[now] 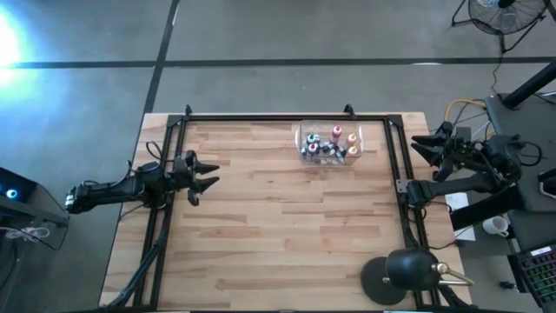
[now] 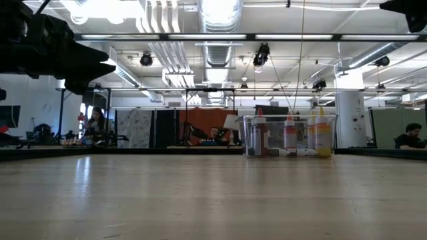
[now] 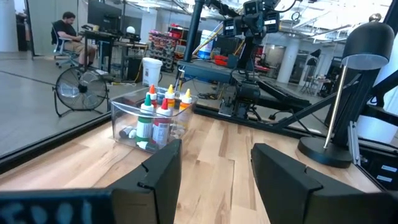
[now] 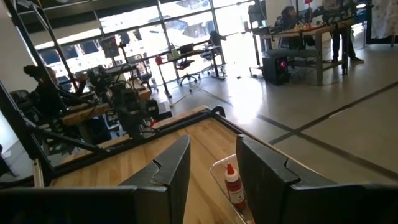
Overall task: Pick & Place food coloring
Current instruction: Return to Home Position
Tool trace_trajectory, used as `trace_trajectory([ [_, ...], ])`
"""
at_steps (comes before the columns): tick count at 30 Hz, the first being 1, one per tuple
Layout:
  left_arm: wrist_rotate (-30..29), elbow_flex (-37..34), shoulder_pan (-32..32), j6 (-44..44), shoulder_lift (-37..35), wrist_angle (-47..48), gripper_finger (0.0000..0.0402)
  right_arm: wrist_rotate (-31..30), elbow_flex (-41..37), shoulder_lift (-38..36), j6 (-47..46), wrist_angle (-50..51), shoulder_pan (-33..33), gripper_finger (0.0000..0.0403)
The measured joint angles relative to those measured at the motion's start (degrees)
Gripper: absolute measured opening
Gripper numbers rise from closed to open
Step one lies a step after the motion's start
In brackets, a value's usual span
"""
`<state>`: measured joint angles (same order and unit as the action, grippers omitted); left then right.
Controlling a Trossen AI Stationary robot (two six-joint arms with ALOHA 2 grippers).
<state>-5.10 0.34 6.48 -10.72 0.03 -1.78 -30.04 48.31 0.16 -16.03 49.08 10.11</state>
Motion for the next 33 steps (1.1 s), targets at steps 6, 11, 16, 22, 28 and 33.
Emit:
trace_trajectory([
  [6, 0.0, 0.0, 0.0, 0.0, 0.0, 0.0, 0.0167, -0.1, 0.0, 0.0, 0.0, 0.0, 0.5, 0.0123],
  [11, 0.0, 0.0, 0.0, 0.0, 0.0, 0.0, 0.0167, 0.0, -2.7, 0.0, 0.0, -1.0, 1.3, 0.0123],
  [16, -0.1, 0.1, 0.0, 0.0, 0.0, 0.0, 0.0167, 0.7, -4.1, 2.8, 2.2, -3.3, 1.7, 0.0123],
  [22, -0.1, 0.2, 0.0, 0.0, 0.0, 0.0, 0.0167, 1.6, -4.3, 7.4, 2.8, -3.5, 2.7, 0.0123],
  [28, -0.1, 0.2, 0.0, 0.0, 0.0, 0.0, 0.0167, 1.6, -4.5, 8.0, 2.8, -3.8, 3.2, 0.0123],
  [33, -0.1, 0.2, 0.0, 0.0, 0.0, 0.0, 0.0167, 1.6, -4.7, 7.7, 3.0, -4.0, 2.4, 0.0123],
])
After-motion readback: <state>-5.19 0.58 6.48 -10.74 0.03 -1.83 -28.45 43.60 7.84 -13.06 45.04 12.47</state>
